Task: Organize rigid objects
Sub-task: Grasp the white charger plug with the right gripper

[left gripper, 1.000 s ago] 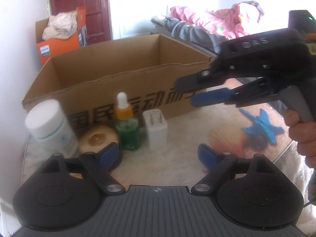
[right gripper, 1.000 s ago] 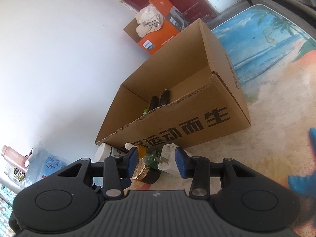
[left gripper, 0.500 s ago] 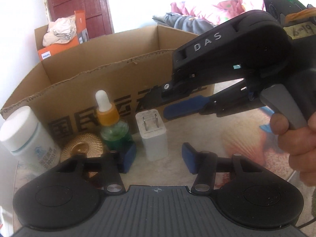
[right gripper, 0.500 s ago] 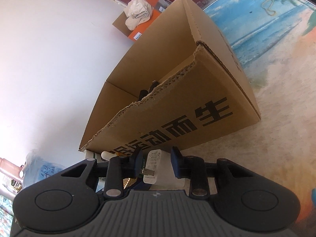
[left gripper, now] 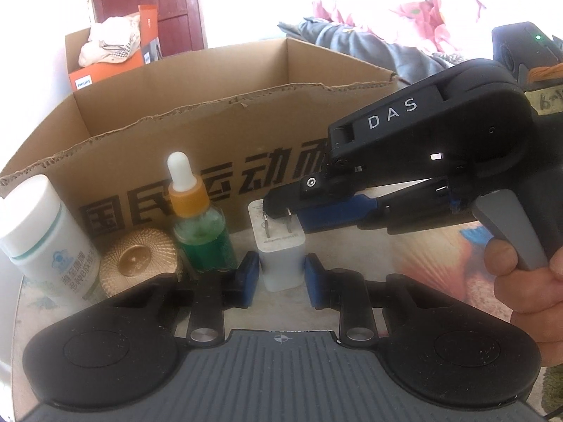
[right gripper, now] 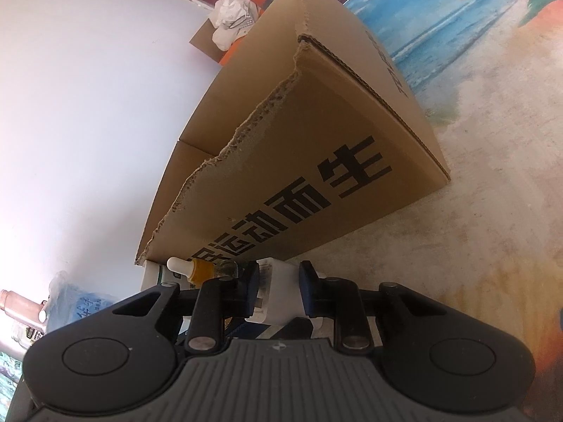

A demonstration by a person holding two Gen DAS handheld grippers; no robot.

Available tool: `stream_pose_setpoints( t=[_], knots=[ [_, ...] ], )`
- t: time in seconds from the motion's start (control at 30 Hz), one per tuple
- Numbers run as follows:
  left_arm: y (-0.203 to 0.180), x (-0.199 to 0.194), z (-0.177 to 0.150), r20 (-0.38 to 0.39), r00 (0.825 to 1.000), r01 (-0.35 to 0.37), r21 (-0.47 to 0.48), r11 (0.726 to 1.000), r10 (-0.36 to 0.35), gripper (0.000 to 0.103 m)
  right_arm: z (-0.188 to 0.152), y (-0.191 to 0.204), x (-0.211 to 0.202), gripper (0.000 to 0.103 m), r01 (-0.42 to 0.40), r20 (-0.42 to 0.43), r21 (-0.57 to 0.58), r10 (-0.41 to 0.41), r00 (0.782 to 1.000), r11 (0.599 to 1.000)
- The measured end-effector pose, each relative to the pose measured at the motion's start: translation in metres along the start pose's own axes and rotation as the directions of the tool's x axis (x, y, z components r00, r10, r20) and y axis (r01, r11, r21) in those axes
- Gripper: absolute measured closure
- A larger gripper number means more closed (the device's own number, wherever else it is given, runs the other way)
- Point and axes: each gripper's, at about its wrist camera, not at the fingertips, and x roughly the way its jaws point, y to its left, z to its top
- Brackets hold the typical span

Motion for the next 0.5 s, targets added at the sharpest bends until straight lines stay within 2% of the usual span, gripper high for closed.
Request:
stream_pose_setpoints(
  t=[0.5],
  knots=[
    [-0.013, -0.024, -0.009, -0.060, 0.995, 0.076, -0.002, 0.997, -0.076, 0.076, -0.036, -0.009, -0.041, 0.076, 0.007, -0.027, 0.025, -0.007, 1.000, 1.000]
  ],
)
